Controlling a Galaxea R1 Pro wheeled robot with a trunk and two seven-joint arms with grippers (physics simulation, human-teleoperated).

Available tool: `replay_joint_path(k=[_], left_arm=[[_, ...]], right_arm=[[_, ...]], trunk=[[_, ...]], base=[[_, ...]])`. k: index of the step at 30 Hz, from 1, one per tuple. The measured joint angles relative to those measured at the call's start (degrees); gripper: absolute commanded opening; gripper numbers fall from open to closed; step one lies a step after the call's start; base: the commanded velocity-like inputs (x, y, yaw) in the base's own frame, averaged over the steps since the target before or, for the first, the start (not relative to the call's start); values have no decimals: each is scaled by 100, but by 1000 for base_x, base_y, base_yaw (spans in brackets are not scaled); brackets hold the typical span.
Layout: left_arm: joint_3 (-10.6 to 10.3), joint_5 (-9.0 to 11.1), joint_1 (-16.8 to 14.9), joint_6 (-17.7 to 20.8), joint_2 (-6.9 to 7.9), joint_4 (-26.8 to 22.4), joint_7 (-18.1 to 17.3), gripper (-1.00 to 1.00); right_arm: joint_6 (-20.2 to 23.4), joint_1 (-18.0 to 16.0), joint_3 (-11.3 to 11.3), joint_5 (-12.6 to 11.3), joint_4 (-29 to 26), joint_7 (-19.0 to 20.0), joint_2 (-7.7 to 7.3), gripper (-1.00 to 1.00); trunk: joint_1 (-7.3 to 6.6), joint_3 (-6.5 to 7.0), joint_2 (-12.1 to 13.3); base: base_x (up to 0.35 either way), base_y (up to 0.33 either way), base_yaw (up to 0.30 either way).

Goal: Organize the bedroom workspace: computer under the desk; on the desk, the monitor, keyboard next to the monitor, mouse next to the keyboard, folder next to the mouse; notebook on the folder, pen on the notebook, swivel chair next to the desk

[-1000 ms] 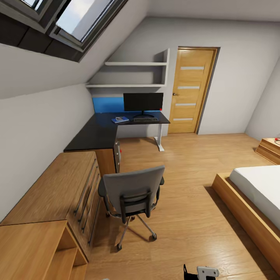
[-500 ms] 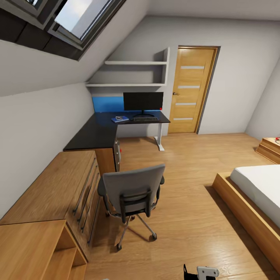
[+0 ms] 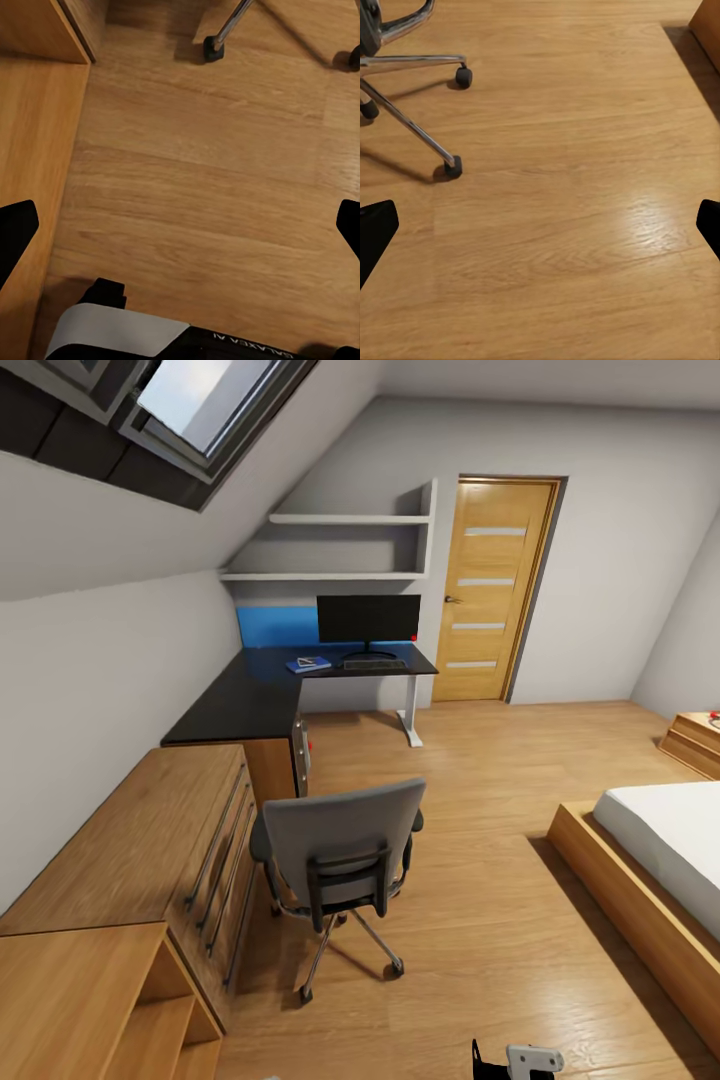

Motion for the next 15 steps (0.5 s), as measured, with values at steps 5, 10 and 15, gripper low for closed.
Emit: replay_joint_path(k=[5,10,15], left_arm=[[0,0,0,0,2,0,0,100],[-1,0,0,-3,1,0,0,100],[0,0,0,-2,1,0,0,100]], right_arm=[[0,0,0,0,0,0,0,100],[0,0,-1,0,0,0,0,100],[0,0,-1,0,0,0,0,100]], trunk=[[110,-90,-201],[220,-180,-402],[330,-270,-602]], base=[[0,0,0],[0,0,0],[0,0,0]])
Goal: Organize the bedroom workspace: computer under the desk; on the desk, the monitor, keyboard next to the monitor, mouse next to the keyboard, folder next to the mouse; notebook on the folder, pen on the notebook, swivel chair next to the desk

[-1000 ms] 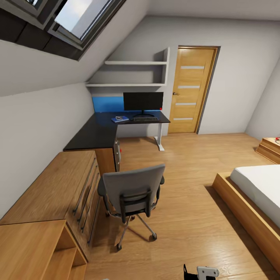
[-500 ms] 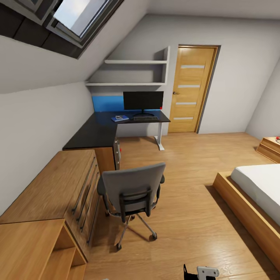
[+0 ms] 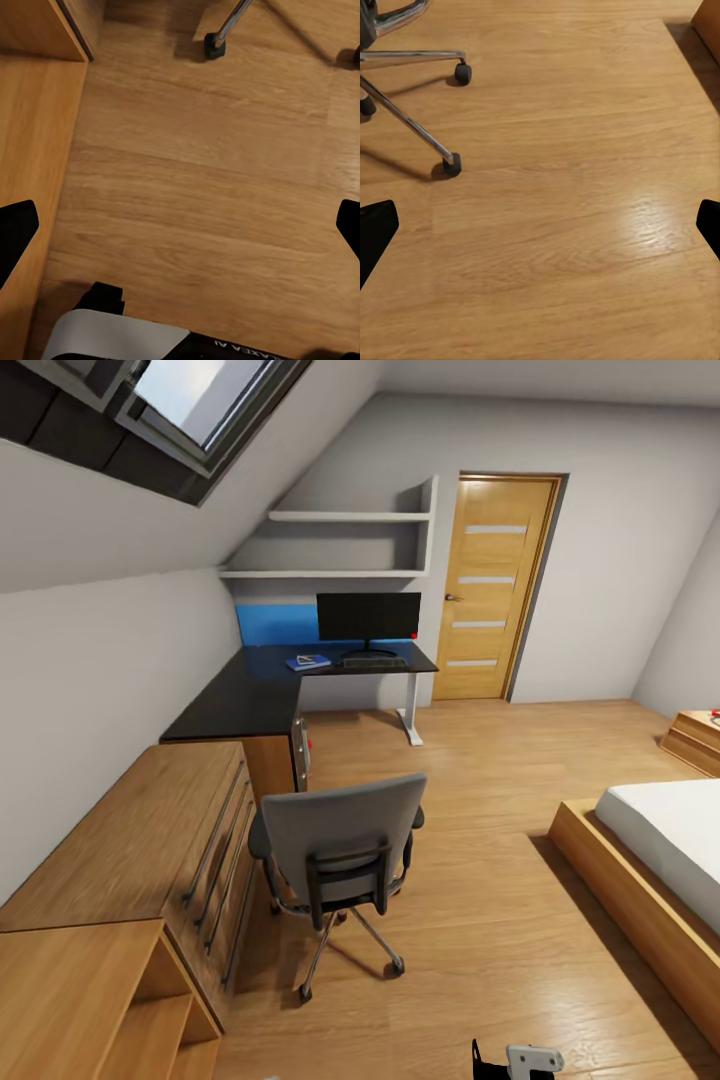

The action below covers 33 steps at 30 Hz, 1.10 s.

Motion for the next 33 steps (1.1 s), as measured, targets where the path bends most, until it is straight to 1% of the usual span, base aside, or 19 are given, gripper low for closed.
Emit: replay_joint_path(k=[33], left_arm=[[0,0,0,6,0,0,0,100]], right_arm=[[0,0,0,0,0,0,0,100]], trunk=[[725,-593,-1324]], base=[[0,0,0]])
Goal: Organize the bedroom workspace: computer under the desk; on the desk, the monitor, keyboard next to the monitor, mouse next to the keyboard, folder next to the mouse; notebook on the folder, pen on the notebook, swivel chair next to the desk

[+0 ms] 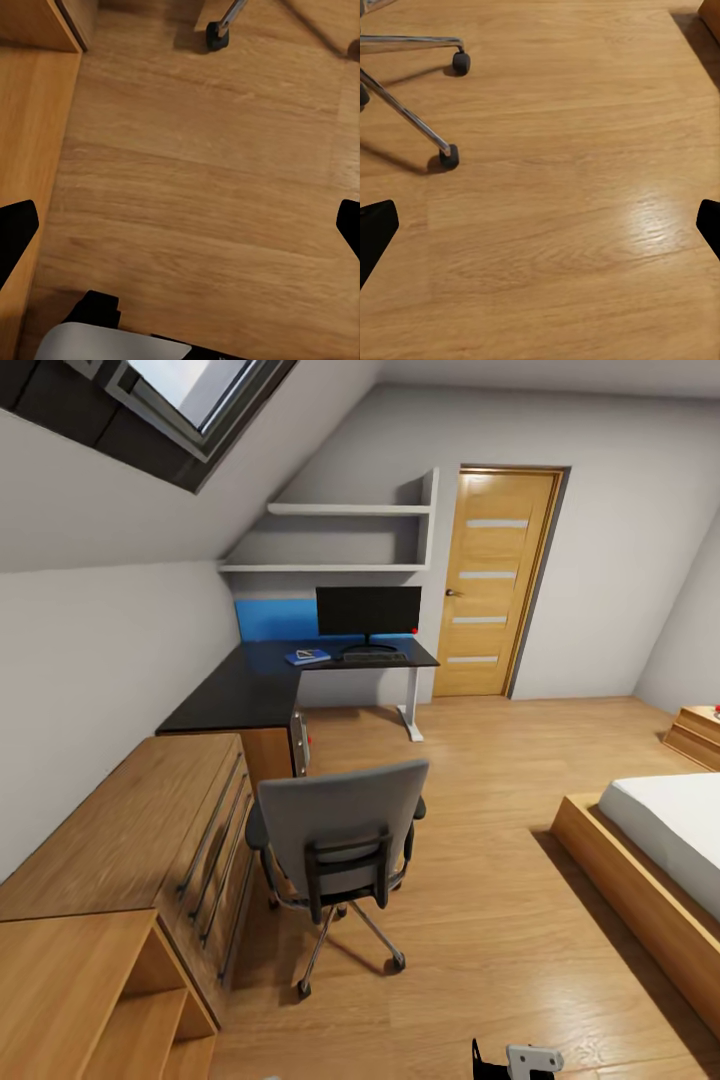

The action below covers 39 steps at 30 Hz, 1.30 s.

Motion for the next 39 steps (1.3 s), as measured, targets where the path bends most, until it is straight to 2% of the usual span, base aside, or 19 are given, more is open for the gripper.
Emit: replay_joint_path(k=[39], left_arm=[[0,0,0,-7,-2,0,0,100]], right_arm=[[-20,0,0,6,1,0,0,100]], trunk=[[857,-701,-1565]], base=[[0,0,0]])
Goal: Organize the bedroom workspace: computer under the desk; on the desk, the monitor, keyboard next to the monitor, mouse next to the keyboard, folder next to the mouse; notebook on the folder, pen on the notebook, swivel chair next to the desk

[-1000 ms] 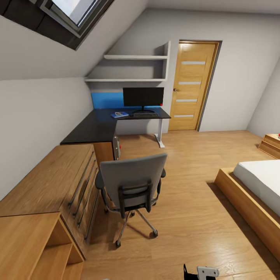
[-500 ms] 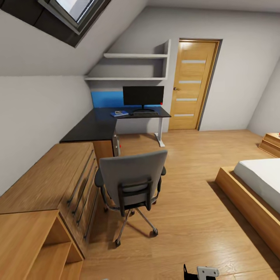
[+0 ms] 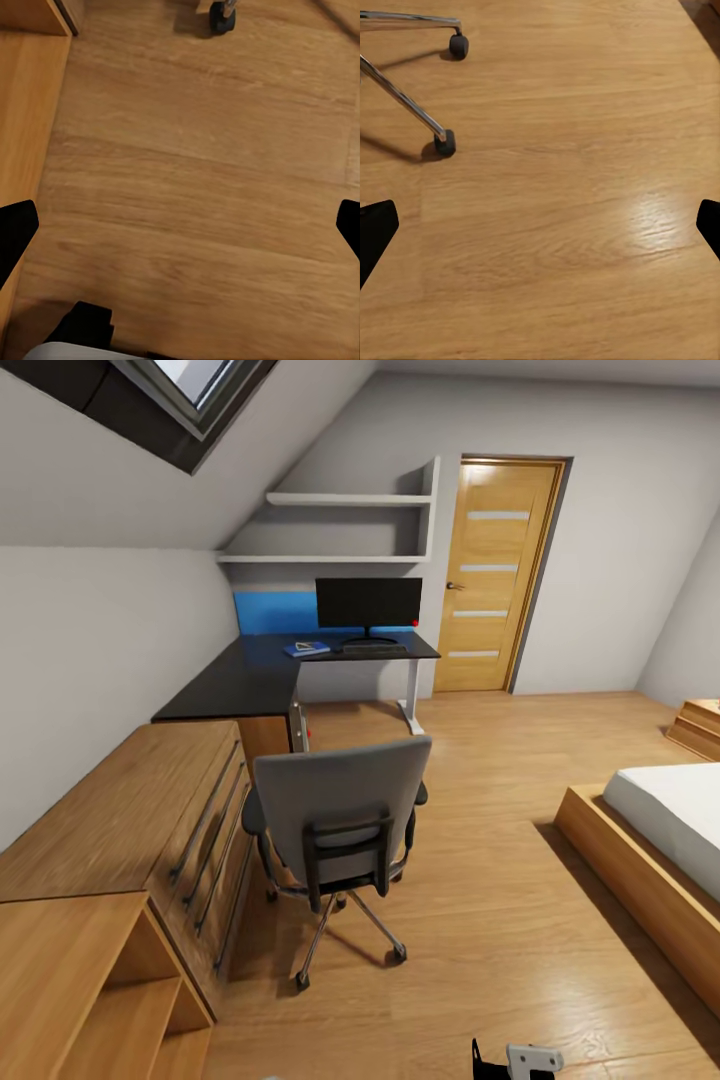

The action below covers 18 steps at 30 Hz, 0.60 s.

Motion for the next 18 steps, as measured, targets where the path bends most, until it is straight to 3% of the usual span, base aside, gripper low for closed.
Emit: replay_joint_path(k=[18], left_arm=[[0,1,0,0,8,-1,1,100]], right_arm=[[-15,0,-2,2,8,0,-7,100]], trunk=[[395,-323,-722]], base=[[0,0,27]])
